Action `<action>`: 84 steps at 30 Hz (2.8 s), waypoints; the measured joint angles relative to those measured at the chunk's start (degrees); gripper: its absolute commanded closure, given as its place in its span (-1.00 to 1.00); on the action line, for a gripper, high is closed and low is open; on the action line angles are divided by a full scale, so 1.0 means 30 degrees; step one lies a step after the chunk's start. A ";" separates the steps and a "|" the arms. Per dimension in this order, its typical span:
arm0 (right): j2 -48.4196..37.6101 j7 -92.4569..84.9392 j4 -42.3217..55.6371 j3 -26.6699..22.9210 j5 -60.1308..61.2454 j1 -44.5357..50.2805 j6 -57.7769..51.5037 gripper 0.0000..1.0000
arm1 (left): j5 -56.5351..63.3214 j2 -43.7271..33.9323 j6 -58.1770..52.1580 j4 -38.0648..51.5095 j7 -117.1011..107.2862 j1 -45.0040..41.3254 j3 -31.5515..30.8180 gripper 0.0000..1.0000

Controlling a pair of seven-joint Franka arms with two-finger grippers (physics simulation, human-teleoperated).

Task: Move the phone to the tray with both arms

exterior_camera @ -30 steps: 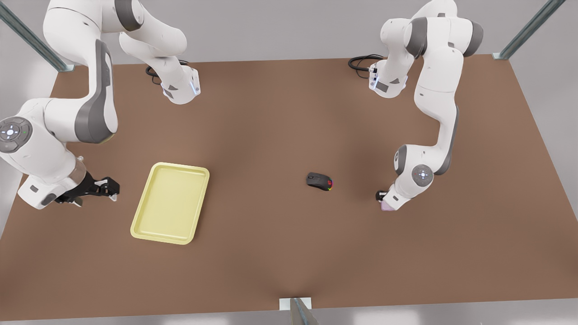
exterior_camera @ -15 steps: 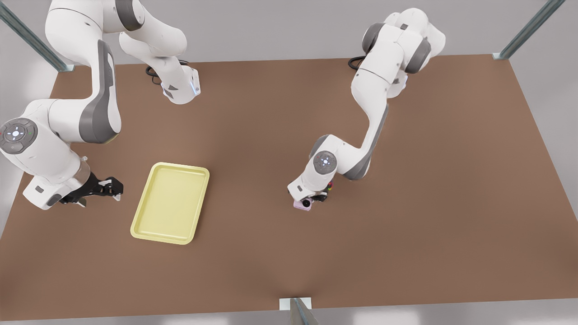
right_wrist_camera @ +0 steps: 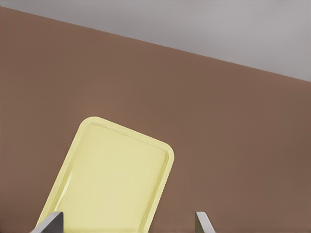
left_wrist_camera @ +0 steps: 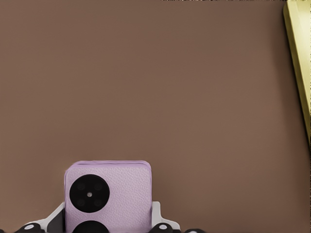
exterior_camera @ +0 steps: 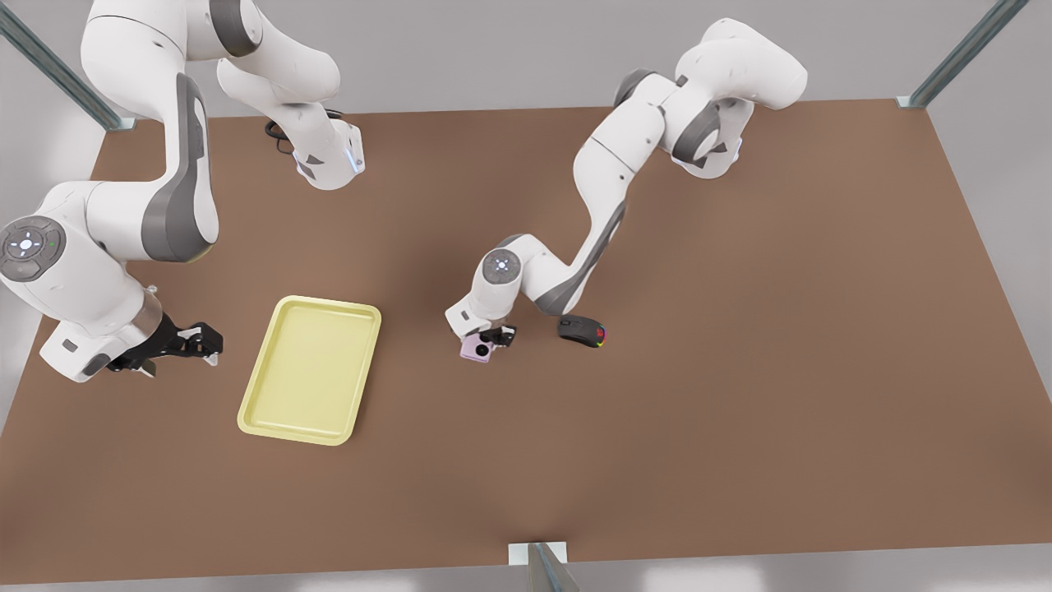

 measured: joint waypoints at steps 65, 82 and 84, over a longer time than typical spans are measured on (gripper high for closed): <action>0.8921 2.4980 -0.6300 0.2839 -0.1181 0.9071 1.3922 -0.84 | 0.2617 -1.6017 -1.6573 -0.6736 0.9904 1.5754 -0.0716 -1.00; 0.8714 2.5779 -0.6348 0.2841 -0.1125 0.8959 1.3921 -0.51 | 0.2573 -1.5999 -1.6561 -0.6695 1.0234 1.5774 -0.0717 -1.00; 0.8570 2.5807 -0.6361 0.2841 -0.1118 0.8929 1.3910 -0.51 | 0.2556 -1.6001 -1.6560 -0.6680 1.0256 1.5764 -0.0716 -1.00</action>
